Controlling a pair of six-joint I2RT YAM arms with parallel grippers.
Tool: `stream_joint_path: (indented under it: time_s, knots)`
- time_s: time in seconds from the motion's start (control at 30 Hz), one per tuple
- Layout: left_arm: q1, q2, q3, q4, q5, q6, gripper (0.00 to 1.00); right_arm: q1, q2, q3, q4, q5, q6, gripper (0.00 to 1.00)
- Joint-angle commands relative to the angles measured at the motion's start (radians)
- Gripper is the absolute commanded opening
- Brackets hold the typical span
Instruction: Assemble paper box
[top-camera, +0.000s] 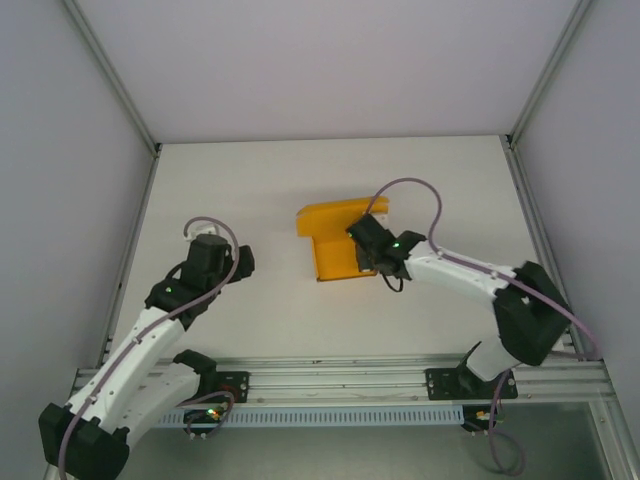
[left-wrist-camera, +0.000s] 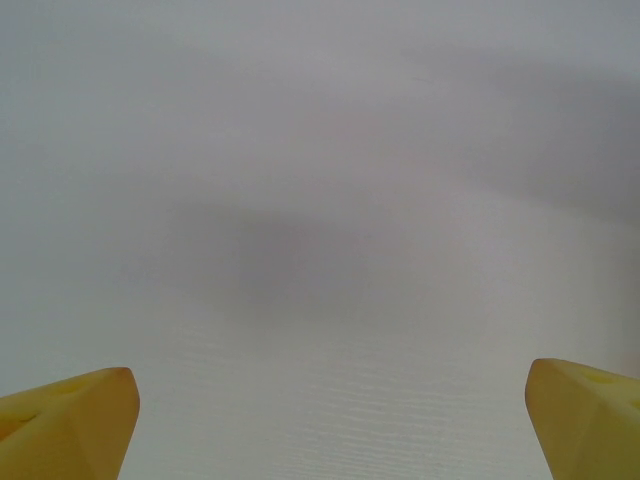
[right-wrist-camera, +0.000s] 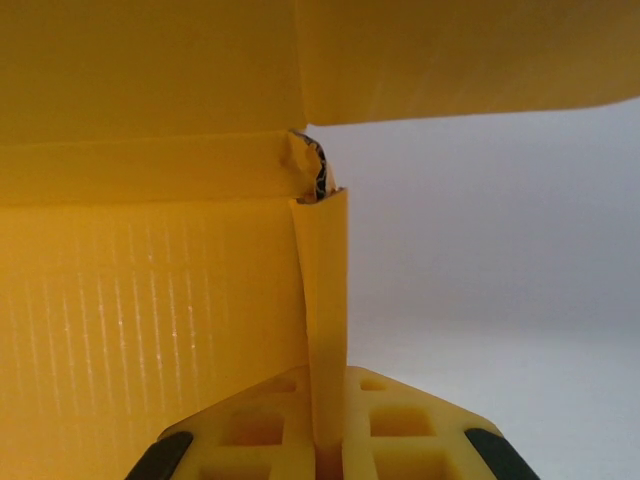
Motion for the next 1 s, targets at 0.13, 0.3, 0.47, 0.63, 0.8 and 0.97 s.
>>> stream_joint_path:
  time_s: [0.13,0.3,0.47,0.63,0.8,0.97]
  knots:
    - [0.003,0.062,-0.014,0.050,0.048,0.023,1.00,0.029,0.182,0.046,-0.003,-0.016,0.089,0.01]
    - [0.001,0.095,-0.007,0.104,0.101,0.055,1.00,0.044,0.208,0.050,0.000,-0.007,0.116,0.15]
    - [-0.024,0.136,0.017,0.147,0.167,0.126,1.00,0.048,0.086,0.024,0.023,-0.017,0.105,0.46]
    - [-0.072,0.174,0.055,0.191,0.229,0.238,1.00,0.041,-0.078,-0.024,0.039,-0.022,0.048,0.68]
    - [-0.078,0.228,0.090,0.232,0.346,0.355,1.00,-0.028,-0.230,-0.068,0.133,-0.177,-0.323,1.00]
    - [-0.075,0.345,0.187,0.217,0.473,0.500,1.00,-0.166,-0.247,0.031,0.081,-0.442,-0.709,1.00]
